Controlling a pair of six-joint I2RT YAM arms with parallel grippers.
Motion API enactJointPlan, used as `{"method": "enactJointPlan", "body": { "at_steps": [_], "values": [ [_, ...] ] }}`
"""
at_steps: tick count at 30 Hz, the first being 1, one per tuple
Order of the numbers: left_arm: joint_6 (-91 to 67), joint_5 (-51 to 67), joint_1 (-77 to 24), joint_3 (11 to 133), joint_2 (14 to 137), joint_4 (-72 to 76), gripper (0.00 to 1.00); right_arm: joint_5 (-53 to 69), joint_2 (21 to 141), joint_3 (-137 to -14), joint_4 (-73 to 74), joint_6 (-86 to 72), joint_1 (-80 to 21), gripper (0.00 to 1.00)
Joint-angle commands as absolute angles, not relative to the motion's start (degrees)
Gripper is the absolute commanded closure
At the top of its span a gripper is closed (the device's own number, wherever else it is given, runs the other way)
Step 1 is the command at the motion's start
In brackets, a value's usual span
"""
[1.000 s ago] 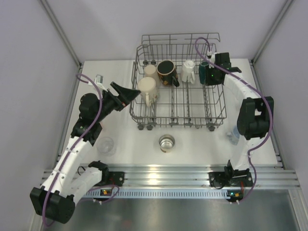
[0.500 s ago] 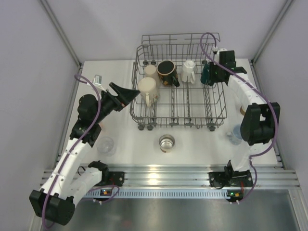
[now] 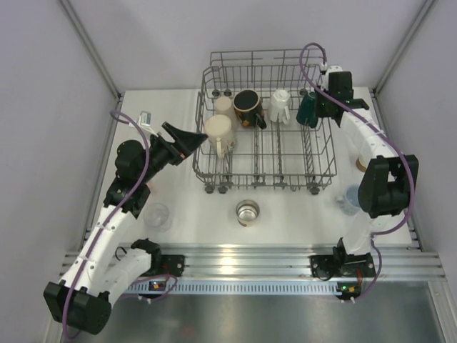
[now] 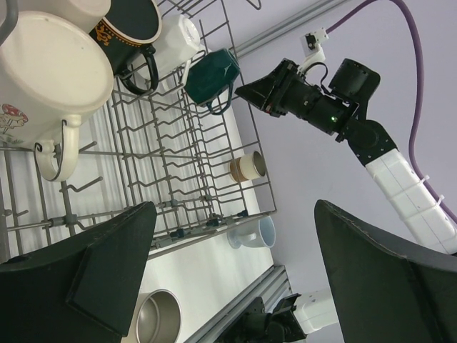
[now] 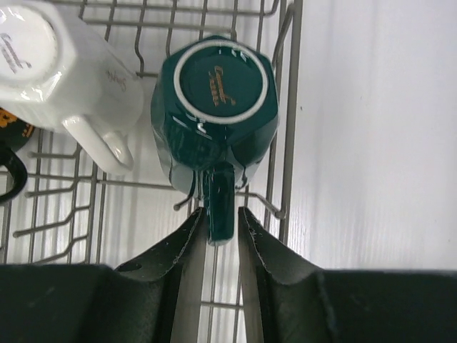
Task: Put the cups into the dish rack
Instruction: Place the cup upside down on the dish rack
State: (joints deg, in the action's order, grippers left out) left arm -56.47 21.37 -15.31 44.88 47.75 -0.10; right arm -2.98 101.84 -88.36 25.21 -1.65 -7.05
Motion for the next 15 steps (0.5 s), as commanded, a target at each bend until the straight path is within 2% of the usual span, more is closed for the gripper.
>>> {"method": "enactJointPlan", "body": {
  "at_steps": [1,11,15],
  "values": [
    [-56.43,21.36,-15.47,46.05,47.63,2.11,0.02,-3.43,99.75,-90.78,16.10,-0.79,-6.94,0.75],
    [-55.99,21.36,-15.47,46.67,48.43,2.11,0.02,-2.73,108.89,-97.82,12.84,0.95,-6.94,0.74],
    [-55.99,21.36,-15.38,46.76,49.04,2.20,0.02,-3.51,111.97,-100.20,20.72,0.36,-6.94,0.75]
  ]
}}
